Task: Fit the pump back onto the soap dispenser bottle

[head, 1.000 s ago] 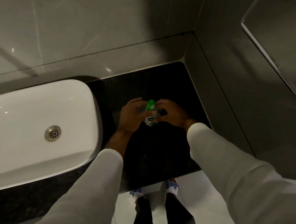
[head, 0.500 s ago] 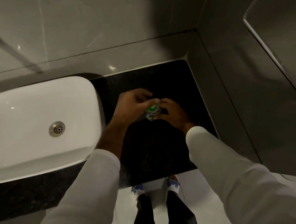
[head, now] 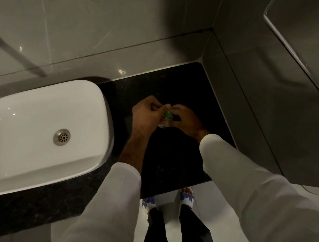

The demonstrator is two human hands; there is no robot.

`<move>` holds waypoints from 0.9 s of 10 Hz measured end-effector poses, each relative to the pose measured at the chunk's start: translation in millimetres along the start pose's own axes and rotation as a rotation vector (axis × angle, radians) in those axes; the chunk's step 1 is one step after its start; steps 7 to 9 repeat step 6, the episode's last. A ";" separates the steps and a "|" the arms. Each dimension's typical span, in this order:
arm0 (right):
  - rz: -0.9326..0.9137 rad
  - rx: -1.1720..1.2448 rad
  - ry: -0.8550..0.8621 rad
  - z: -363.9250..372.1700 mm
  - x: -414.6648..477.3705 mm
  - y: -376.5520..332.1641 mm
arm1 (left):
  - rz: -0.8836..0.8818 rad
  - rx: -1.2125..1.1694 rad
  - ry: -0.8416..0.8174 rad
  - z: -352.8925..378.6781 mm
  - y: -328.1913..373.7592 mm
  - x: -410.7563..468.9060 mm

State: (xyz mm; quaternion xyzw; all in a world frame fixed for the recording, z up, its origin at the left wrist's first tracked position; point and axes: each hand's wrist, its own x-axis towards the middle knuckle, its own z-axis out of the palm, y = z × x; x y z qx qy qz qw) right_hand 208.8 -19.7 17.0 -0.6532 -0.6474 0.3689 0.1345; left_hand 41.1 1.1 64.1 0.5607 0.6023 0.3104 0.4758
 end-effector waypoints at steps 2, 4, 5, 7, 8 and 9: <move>0.007 0.008 -0.019 0.3 4.1 2.8 | 0.021 -0.015 -0.081 -8.1 -1.5 4.2; 0.012 0.002 -0.047 -2.5 0.1 -1.4 | 0.055 0.038 -0.161 -13.5 -1.5 9.0; 0.070 0.027 -0.108 -16.7 -2.7 -8.8 | 0.107 0.081 -0.119 -22.6 1.5 7.8; 0.091 0.096 0.078 -33.8 -20.7 -17.6 | 0.166 0.114 -0.037 -30.8 2.1 2.4; 0.091 0.096 0.078 -33.8 -20.7 -17.6 | 0.166 0.114 -0.037 -30.8 2.1 2.4; 0.091 0.096 0.078 -33.8 -20.7 -17.6 | 0.166 0.114 -0.037 -30.8 2.1 2.4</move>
